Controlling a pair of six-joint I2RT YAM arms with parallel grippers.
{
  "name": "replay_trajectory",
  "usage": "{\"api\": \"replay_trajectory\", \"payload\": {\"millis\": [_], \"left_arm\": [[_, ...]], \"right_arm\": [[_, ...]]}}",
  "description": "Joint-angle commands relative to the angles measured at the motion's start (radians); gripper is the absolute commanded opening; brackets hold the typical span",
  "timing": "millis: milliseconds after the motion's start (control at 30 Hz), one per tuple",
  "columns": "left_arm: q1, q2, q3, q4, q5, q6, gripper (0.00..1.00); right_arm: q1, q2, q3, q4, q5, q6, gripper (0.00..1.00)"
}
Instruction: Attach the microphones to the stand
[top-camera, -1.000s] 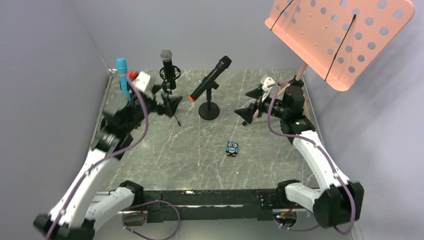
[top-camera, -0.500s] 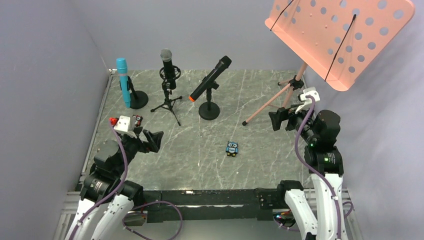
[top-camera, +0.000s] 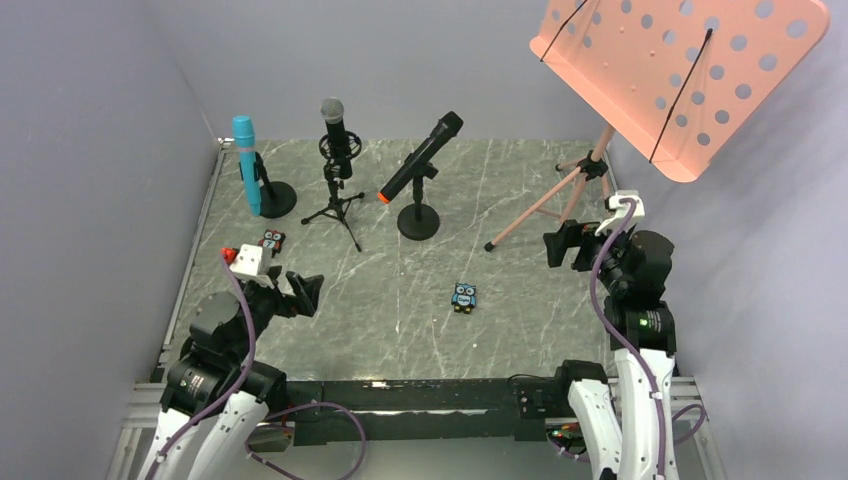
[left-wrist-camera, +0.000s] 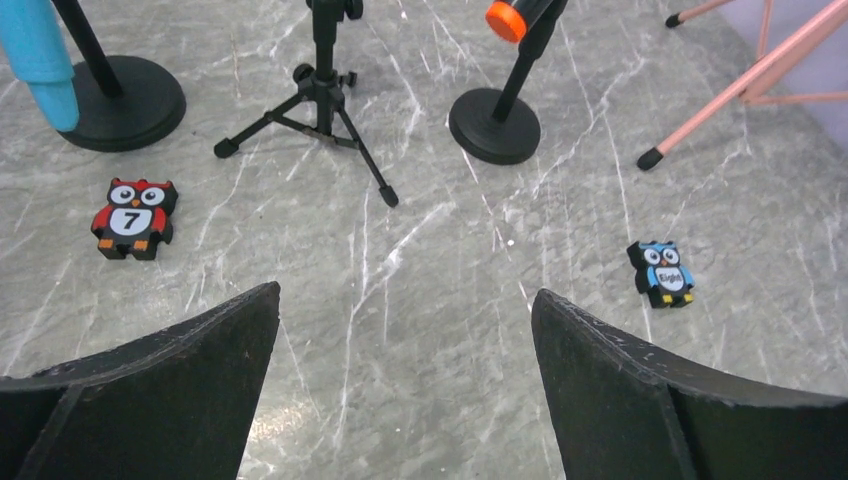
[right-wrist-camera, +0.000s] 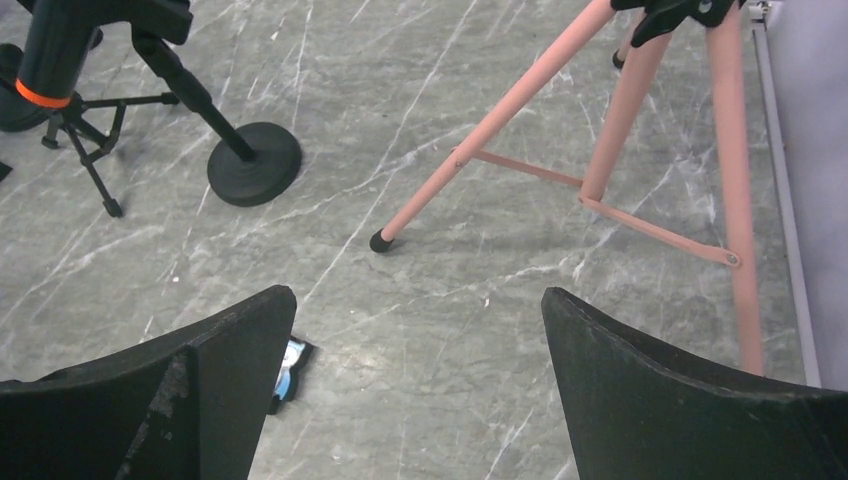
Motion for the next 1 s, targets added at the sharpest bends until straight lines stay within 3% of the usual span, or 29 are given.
{"api": "replay_trajectory", "payload": {"millis": [0, 333, 500, 967], "left_arm": [[0.004, -0.013, -0.021, 0.046, 0.039, 0.054, 0.99], [0.004, 0.096, -0.009, 0.077, 0.045, 0.202, 0.99], [0.015, 0.101, -0.011, 0.08, -0.011, 0.212, 0.99], [0.068, 0.063, -0.038, 0.122, 0.053, 0.217, 0.99]], "right_arm": [[-0.006, 0.006, -0.053, 0.076, -0.02, -0.026, 1.0], [-0.034, 0.012, -0.103, 0.094, -0.04, -0.106, 1.0], [-0.052, 0.013, -0.097, 0.084, -0.038, -0.123, 1.0], [-0.11, 0.015, -0.089, 0.073, -0.088, -0.136, 1.0]]}}
